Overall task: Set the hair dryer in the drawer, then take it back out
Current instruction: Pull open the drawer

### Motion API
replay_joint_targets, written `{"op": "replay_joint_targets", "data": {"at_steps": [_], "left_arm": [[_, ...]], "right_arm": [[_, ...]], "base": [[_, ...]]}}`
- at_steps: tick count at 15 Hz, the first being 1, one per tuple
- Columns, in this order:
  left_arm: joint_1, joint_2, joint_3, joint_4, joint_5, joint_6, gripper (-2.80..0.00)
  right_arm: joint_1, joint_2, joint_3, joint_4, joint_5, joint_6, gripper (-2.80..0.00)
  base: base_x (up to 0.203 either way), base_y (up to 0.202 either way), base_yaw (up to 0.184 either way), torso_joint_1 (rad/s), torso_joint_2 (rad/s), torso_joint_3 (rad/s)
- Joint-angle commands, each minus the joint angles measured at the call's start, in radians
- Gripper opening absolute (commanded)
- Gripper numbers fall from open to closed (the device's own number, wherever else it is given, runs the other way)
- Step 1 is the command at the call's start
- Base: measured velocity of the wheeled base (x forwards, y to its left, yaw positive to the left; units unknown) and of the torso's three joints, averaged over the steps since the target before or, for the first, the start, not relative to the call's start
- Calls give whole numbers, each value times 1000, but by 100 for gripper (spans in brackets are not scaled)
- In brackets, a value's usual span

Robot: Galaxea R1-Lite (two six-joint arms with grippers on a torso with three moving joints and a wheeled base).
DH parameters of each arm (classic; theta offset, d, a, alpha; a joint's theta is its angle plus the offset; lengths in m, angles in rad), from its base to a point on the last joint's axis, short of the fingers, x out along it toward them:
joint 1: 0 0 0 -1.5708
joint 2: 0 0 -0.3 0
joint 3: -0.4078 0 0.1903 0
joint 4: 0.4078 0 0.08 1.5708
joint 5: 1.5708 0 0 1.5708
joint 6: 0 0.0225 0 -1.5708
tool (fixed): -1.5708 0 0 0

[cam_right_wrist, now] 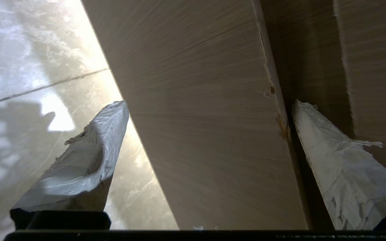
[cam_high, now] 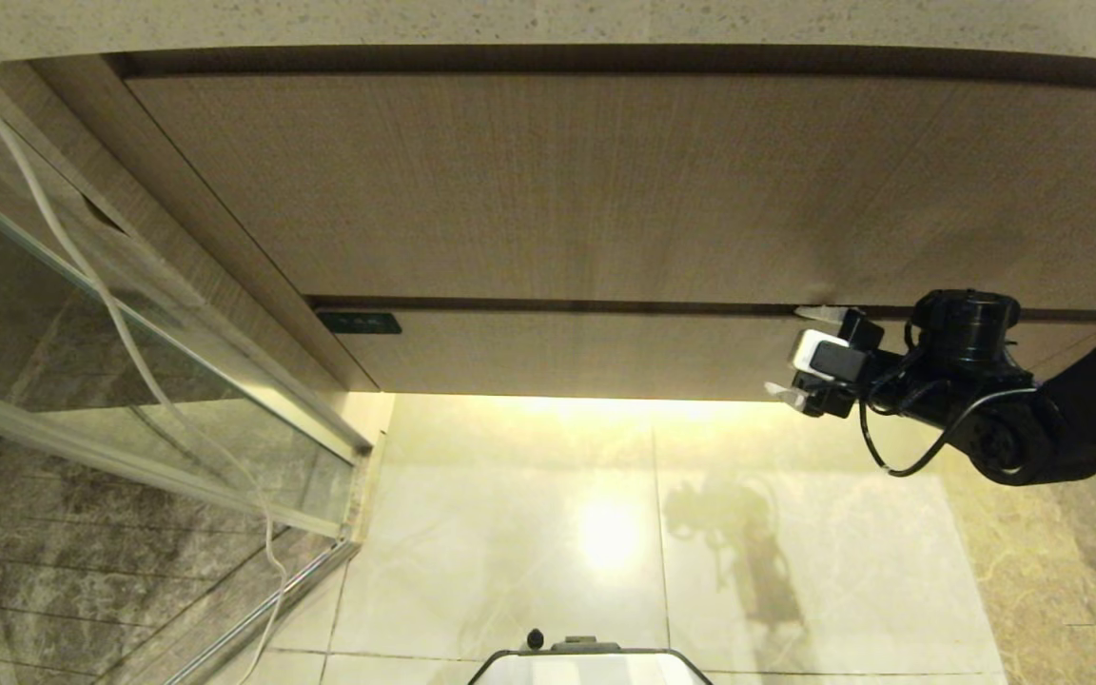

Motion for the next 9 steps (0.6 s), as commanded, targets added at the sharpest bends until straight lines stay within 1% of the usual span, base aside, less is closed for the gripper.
{"op": "replay_joint_targets", "data": {"at_steps": [1, 9], "left_arm": [[0, 0, 2, 0, 0, 0, -280], [0, 0, 0, 0, 0, 0, -280]], "right_arm": [[1, 46, -24, -17, 2, -5, 0], [-1, 38, -21, -11, 0, -8, 0]], "base": [[0, 0, 0, 0, 0, 0], [0, 0, 0, 0, 0, 0]]}}
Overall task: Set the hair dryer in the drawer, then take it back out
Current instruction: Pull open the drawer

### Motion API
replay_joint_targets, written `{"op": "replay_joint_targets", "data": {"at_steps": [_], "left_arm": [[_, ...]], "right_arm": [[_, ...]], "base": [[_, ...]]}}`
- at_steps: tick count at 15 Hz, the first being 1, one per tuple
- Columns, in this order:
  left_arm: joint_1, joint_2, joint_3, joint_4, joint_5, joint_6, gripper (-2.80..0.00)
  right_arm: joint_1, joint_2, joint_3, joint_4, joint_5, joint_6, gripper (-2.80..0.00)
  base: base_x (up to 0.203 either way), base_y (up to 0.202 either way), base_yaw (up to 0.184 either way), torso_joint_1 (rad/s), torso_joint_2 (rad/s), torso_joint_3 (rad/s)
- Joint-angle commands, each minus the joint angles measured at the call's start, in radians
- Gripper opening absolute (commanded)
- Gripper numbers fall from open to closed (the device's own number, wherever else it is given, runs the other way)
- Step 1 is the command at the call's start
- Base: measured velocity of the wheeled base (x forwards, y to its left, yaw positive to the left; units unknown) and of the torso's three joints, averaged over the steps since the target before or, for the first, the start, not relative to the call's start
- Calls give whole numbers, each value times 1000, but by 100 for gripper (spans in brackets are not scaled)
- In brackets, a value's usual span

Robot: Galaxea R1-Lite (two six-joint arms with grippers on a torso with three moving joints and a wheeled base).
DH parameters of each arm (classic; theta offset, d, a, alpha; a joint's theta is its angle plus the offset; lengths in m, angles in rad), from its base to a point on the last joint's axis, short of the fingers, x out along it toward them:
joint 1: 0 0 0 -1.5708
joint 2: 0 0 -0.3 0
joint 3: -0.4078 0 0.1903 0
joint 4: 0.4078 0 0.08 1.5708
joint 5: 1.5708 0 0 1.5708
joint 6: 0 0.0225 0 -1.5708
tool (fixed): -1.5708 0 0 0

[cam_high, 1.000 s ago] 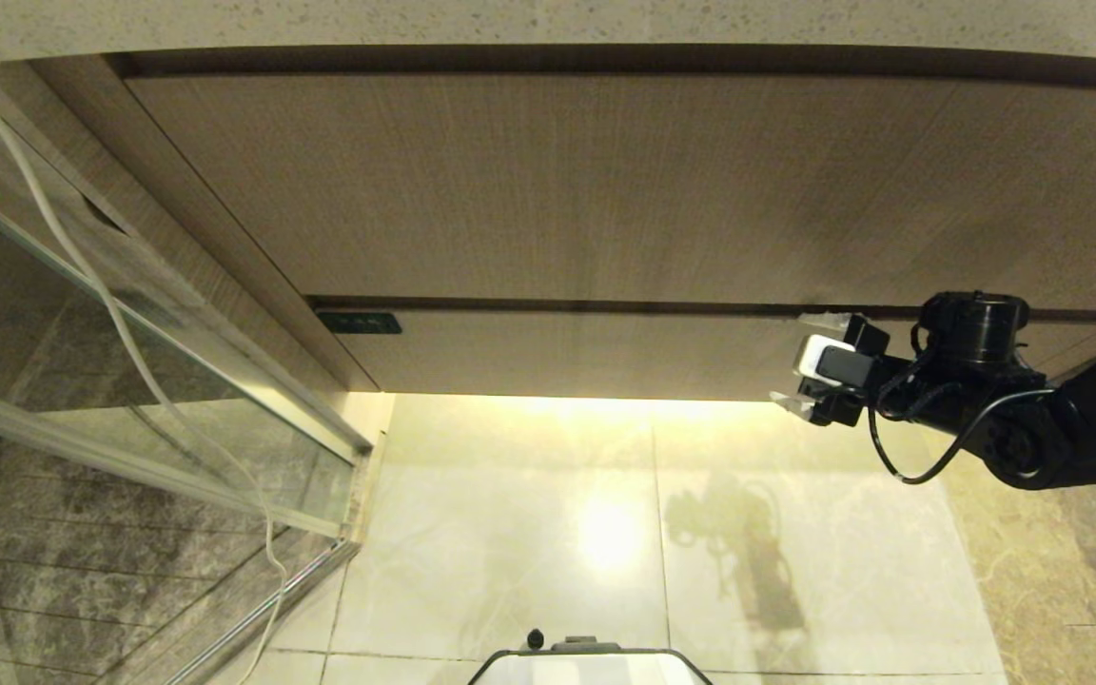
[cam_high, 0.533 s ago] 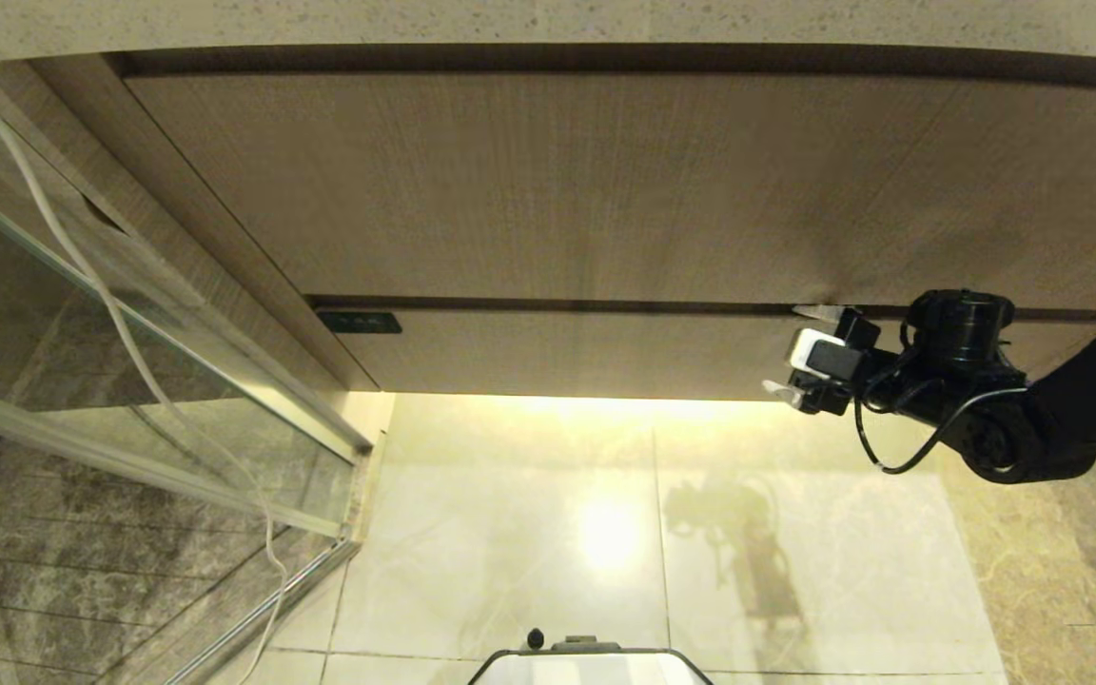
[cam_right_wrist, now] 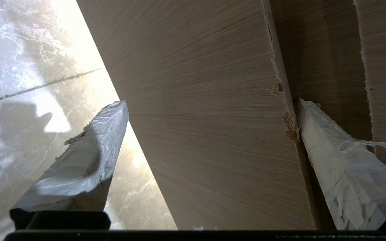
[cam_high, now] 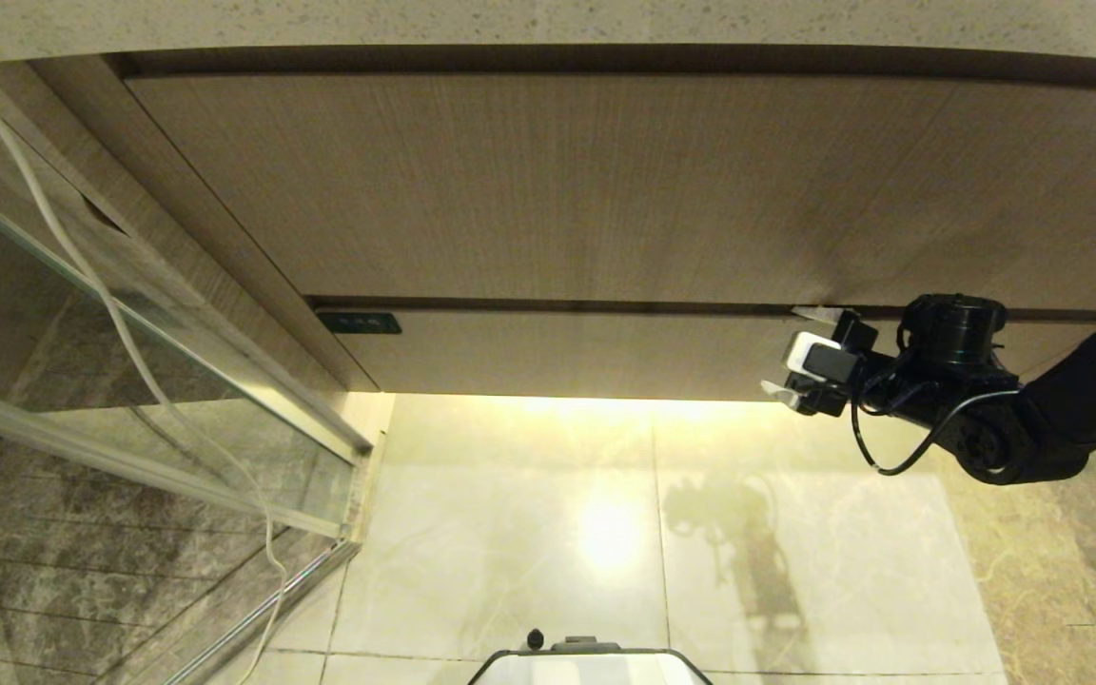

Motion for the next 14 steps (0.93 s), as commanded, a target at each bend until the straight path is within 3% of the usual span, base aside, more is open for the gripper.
{"op": "replay_joint_targets", "data": {"at_steps": [1, 6, 8, 12, 14], "left_arm": [[0, 0, 0, 0, 0, 0, -280], [0, 0, 1, 0, 0, 0, -280], [0, 0, 2, 0, 0, 0, -280], [0, 0, 2, 0, 0, 0, -280], [0, 0, 0, 0, 0, 0, -280]], "right_arm": [[0, 2, 0, -5, 2, -7, 0], [-1, 3, -1, -2, 2, -8, 0], [-20, 17, -4, 155, 2, -14, 0], [-26, 22, -5, 176, 2, -16, 0], [-29, -1, 3, 279, 1, -14, 0]], "base": [[0, 0, 0, 0, 0, 0], [0, 0, 0, 0, 0, 0], [0, 0, 0, 0, 0, 0], [0, 0, 0, 0, 0, 0], [0, 0, 0, 0, 0, 0]]}}
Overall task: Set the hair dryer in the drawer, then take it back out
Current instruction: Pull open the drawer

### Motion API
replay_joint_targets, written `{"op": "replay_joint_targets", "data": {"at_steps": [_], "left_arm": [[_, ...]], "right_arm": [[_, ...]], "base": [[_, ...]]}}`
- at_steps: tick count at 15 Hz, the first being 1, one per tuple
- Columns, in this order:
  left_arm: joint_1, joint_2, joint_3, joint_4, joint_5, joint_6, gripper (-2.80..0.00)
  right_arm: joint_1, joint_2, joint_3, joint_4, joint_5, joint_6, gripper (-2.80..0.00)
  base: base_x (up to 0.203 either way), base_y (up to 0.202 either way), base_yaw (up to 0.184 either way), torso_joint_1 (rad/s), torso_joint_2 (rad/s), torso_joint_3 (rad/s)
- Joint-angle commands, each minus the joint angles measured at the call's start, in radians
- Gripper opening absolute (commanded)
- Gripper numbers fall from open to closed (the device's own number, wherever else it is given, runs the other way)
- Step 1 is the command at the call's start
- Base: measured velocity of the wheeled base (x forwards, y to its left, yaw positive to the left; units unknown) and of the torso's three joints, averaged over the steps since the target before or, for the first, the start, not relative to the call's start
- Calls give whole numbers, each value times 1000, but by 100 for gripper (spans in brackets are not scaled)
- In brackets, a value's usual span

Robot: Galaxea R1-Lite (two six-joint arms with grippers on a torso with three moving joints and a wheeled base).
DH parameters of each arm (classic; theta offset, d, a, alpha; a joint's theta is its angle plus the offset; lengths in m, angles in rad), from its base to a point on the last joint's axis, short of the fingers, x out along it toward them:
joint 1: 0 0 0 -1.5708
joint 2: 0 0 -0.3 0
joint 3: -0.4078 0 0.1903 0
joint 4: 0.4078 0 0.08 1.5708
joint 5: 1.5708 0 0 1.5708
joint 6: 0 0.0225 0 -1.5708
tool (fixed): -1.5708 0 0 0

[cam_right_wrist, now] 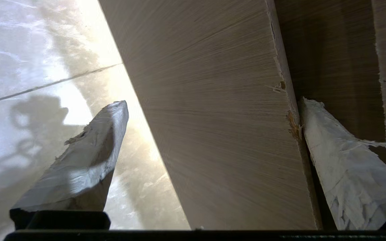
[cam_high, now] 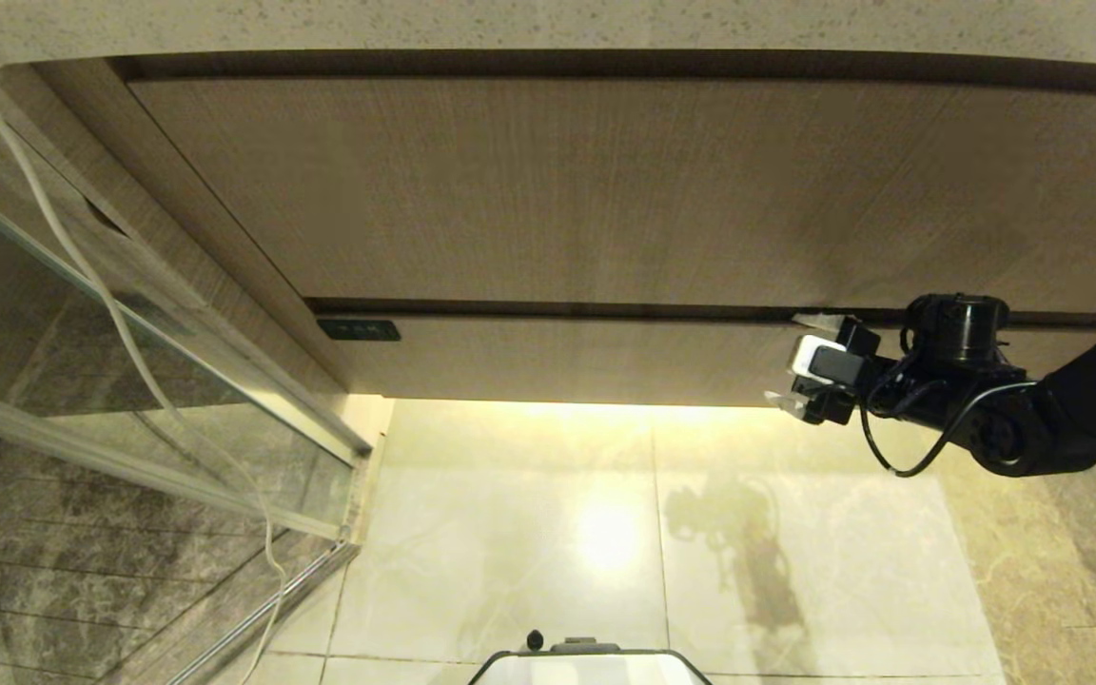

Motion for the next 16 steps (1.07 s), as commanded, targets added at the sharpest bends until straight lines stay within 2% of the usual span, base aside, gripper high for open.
{"op": "replay_joint_targets", "data": {"at_steps": [1, 5, 7, 13, 16], "left_arm": [[0, 0, 0, 0, 0, 0, -280], [0, 0, 0, 0, 0, 0, -280], [0, -2, 2, 0, 0, 0, -280], [0, -2, 2, 0, 0, 0, -280], [0, 0, 2, 0, 0, 0, -280]], "right_arm": [[-4, -11, 11, 98, -1, -2, 0], [-4, -11, 11, 98, -1, -2, 0], [-8, -32, 20, 161, -4, 2, 0], [-8, -32, 20, 161, -4, 2, 0], [-10, -72, 48, 275, 0, 10, 0]], "base": [[0, 0, 0, 0, 0, 0], [0, 0, 0, 0, 0, 0], [0, 0, 0, 0, 0, 0], [0, 0, 0, 0, 0, 0], [0, 0, 0, 0, 0, 0]]}}
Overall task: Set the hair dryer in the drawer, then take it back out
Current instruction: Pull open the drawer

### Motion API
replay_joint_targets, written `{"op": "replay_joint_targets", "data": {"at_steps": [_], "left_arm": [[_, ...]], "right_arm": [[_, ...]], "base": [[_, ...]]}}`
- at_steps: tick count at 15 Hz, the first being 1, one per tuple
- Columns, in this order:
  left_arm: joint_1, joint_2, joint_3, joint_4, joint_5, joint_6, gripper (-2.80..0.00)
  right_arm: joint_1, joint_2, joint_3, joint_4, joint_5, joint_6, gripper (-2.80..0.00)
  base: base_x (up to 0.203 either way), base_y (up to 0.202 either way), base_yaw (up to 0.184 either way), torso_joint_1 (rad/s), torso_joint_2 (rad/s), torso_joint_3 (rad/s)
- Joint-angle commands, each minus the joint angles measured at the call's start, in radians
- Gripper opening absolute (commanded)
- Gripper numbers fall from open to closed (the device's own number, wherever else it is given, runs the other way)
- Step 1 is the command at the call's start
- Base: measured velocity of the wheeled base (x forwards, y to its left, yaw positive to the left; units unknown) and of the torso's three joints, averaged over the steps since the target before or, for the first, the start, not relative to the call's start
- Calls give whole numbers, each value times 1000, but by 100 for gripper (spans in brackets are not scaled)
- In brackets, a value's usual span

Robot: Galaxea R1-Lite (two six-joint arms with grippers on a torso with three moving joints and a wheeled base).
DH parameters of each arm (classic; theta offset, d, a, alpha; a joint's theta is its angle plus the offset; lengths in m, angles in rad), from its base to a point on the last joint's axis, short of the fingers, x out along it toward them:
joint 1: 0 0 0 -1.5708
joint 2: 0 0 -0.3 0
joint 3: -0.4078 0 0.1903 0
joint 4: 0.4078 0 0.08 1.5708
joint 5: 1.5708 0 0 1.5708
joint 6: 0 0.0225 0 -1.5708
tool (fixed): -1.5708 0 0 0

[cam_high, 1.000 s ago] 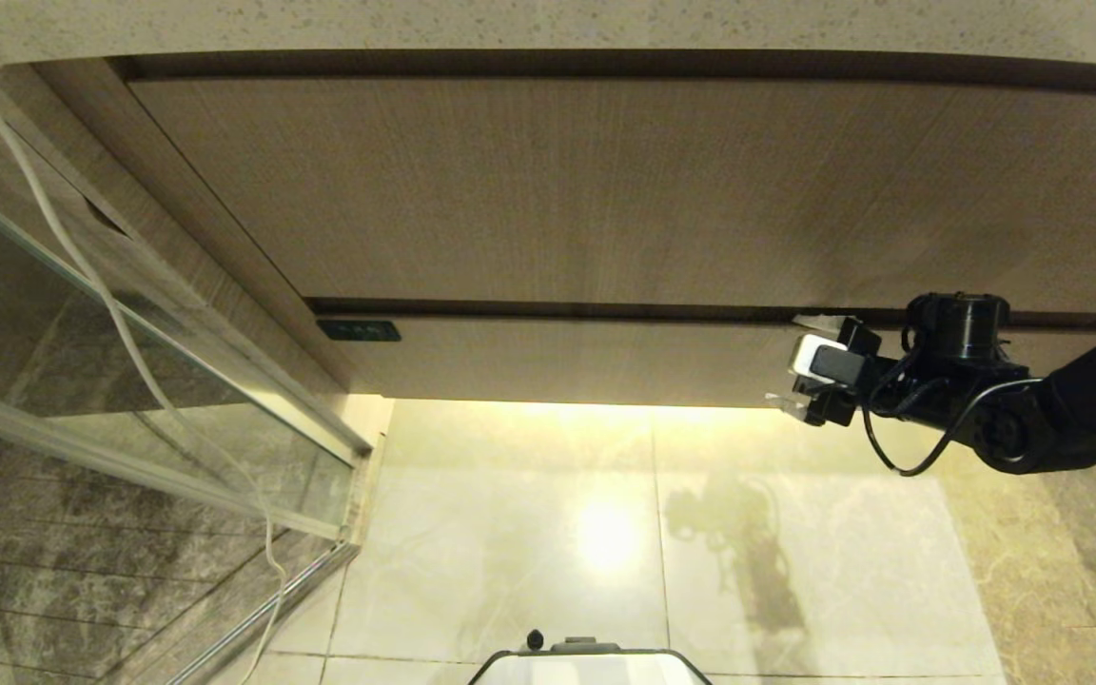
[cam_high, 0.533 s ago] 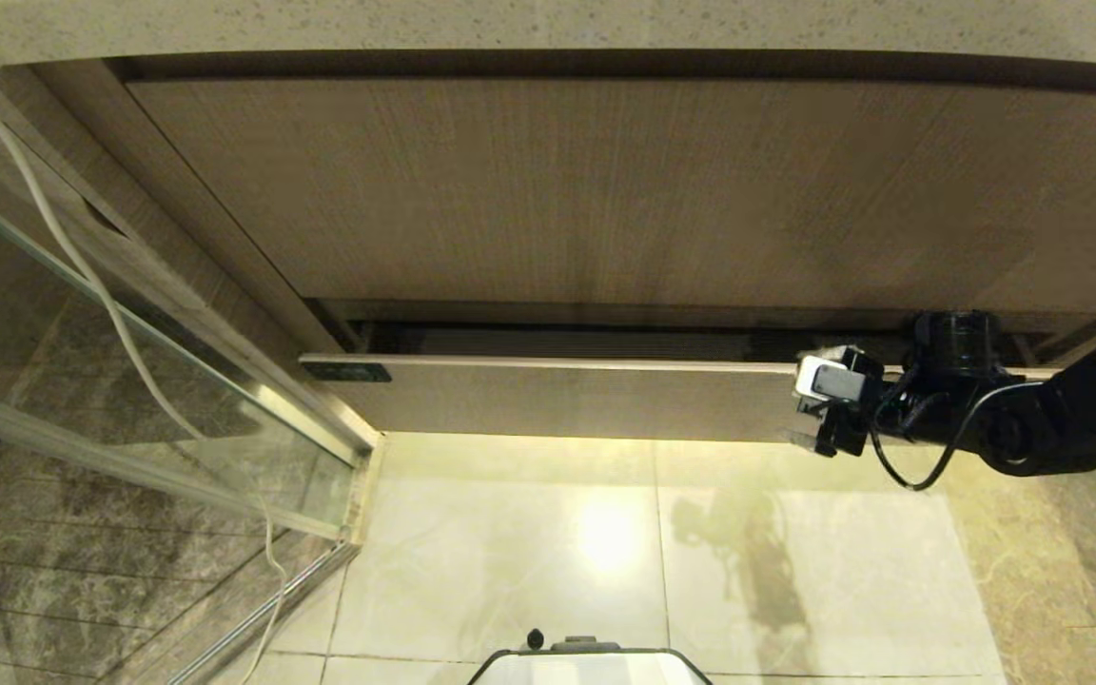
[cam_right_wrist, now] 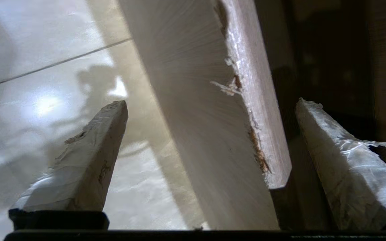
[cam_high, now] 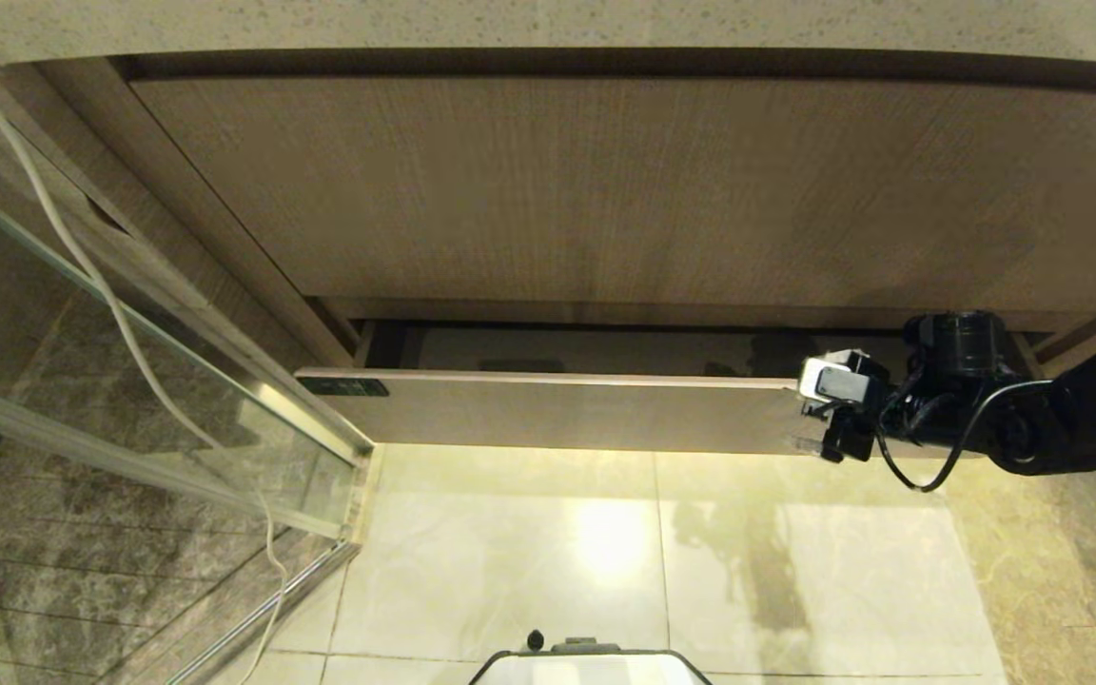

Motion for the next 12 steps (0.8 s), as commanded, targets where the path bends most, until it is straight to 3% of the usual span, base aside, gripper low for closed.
{"op": "replay_joint_targets", "data": {"at_steps": [1, 12], "left_arm": [[0, 0, 2, 0, 0, 0, -280], [0, 0, 2, 0, 0, 0, -280]], "right_arm": [[-1, -22, 17, 45, 4, -3, 0], [-38, -145, 100, 77, 12, -3, 0]], "base": [[0, 0, 0, 0, 0, 0], [0, 0, 0, 0, 0, 0]]}}
